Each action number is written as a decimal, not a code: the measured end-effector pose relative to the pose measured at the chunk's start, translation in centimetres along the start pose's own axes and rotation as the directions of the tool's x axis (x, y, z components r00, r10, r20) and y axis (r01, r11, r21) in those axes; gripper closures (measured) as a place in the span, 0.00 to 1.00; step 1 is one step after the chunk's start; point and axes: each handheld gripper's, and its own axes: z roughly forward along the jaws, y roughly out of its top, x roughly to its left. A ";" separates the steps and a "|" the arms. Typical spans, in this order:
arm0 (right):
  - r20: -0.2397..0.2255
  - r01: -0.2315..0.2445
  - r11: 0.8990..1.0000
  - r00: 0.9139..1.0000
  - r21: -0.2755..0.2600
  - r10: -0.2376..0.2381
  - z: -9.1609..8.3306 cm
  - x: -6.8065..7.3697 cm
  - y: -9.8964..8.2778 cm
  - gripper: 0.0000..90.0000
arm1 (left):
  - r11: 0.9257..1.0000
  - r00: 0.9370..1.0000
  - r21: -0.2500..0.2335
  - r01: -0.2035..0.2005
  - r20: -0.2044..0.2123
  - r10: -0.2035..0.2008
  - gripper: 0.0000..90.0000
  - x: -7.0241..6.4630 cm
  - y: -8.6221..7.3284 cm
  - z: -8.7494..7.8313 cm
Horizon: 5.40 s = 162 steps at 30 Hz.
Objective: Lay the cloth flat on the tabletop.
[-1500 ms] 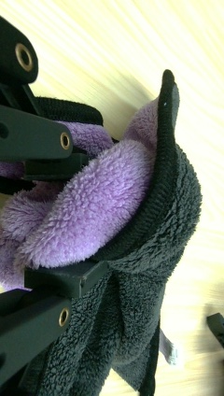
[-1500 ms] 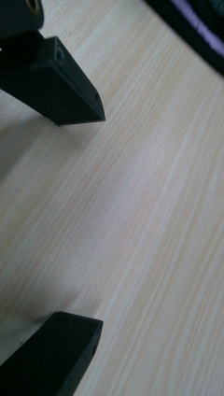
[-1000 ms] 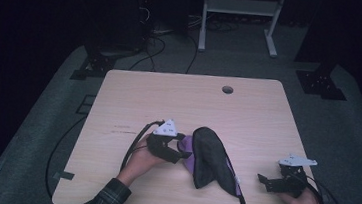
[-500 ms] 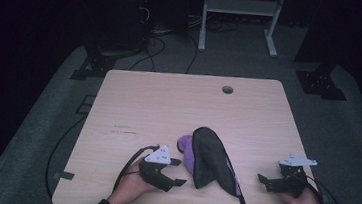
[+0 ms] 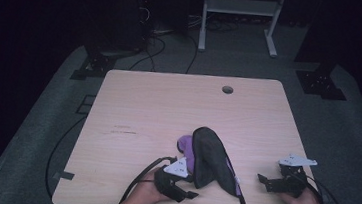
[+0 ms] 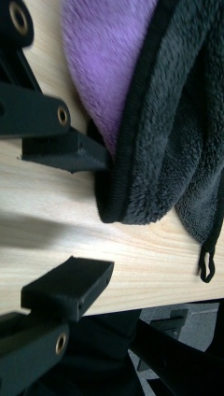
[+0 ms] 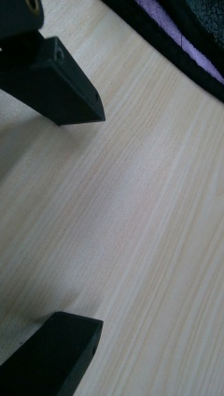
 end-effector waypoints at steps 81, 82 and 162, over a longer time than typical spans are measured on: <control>-0.030 0.010 1.000 1.000 -0.012 -0.010 -0.2 0.6 1.7 0.19 | 0.970 0.904 -0.214 0.112 -0.385 -0.189 0.97 11.6 1.5 -12.1; -0.038 0.017 1.000 0.999 -0.020 -0.018 -0.2 0.8 2.1 0.21 | 0.971 0.905 -0.211 0.116 -0.381 -0.191 0.97 11.6 1.4 -12.0; -0.251 0.170 0.984 0.951 -0.056 -0.179 11.7 7.8 12.5 0.93 | 0.952 0.893 0.056 0.301 -0.368 -0.260 0.91 15.1 -4.4 -9.7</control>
